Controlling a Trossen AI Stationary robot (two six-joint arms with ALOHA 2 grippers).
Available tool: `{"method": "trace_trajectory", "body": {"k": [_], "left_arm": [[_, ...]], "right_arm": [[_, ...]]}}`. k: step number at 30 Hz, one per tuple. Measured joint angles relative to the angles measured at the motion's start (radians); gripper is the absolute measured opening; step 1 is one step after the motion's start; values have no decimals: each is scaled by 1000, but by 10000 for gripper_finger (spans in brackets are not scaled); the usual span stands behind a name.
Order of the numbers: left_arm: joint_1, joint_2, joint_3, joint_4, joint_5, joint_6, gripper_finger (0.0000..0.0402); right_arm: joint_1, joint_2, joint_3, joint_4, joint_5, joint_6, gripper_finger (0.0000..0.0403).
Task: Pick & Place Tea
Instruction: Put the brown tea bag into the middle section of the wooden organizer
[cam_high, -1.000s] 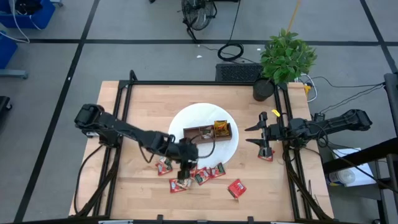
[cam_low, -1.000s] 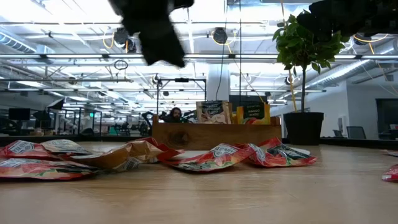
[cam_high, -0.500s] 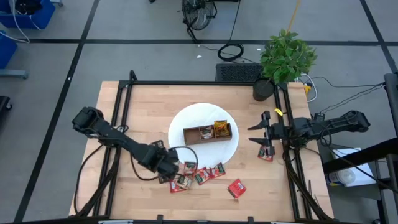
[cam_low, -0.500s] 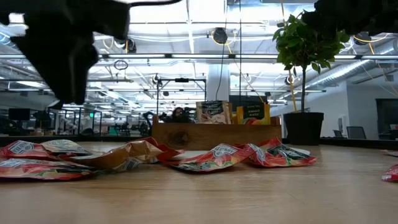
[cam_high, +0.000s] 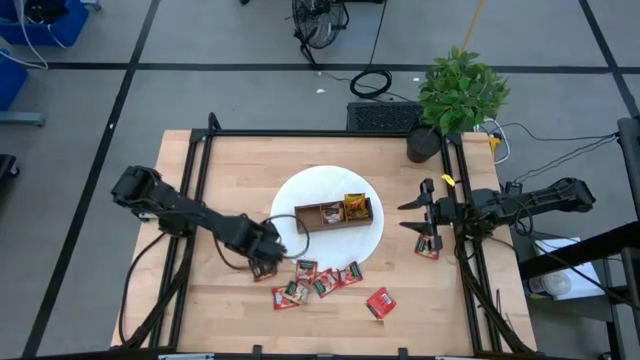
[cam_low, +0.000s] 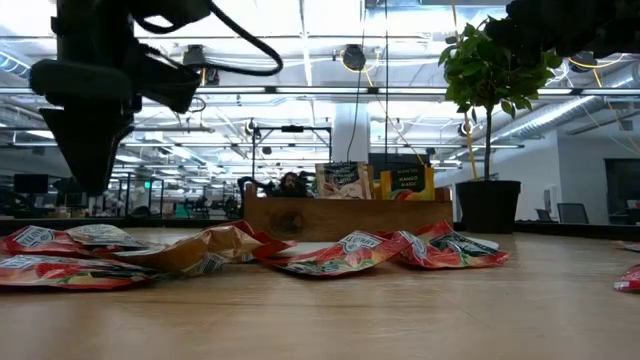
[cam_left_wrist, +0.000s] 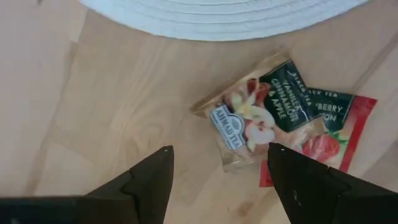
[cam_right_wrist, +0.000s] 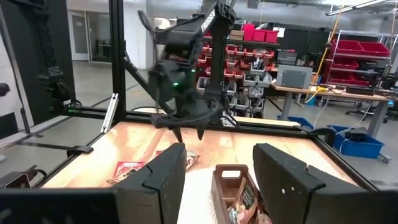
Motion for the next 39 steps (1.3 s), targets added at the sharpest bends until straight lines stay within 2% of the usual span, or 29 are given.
{"method": "trace_trajectory", "body": {"k": [5, 10, 12, 18, 22, 31, 39], "left_arm": [[63, -153, -206, 202, 37, -36, 240], [113, -301, -381, 568, 163, -35, 235], [128, -326, -427, 635, 187, -53, 236], [162, -323, -503, 582, 217, -160, 237], [168, -325, -529, 604, 224, -211, 237], [167, -322, -541, 785, 304, -155, 237], [167, -311, -541, 735, 299, -194, 237]], "right_arm": [[0, 7, 0, 0, -46, 0, 171], [0, 8, 0, 10, -50, 0, 171], [0, 8, 0, 19, -50, 0, 171], [0, 14, 0, 24, -50, 0, 171], [0, 15, 0, 24, -50, 0, 171], [0, 16, 0, 24, -49, 0, 171], [0, 16, 0, 24, -49, 0, 171]]}}
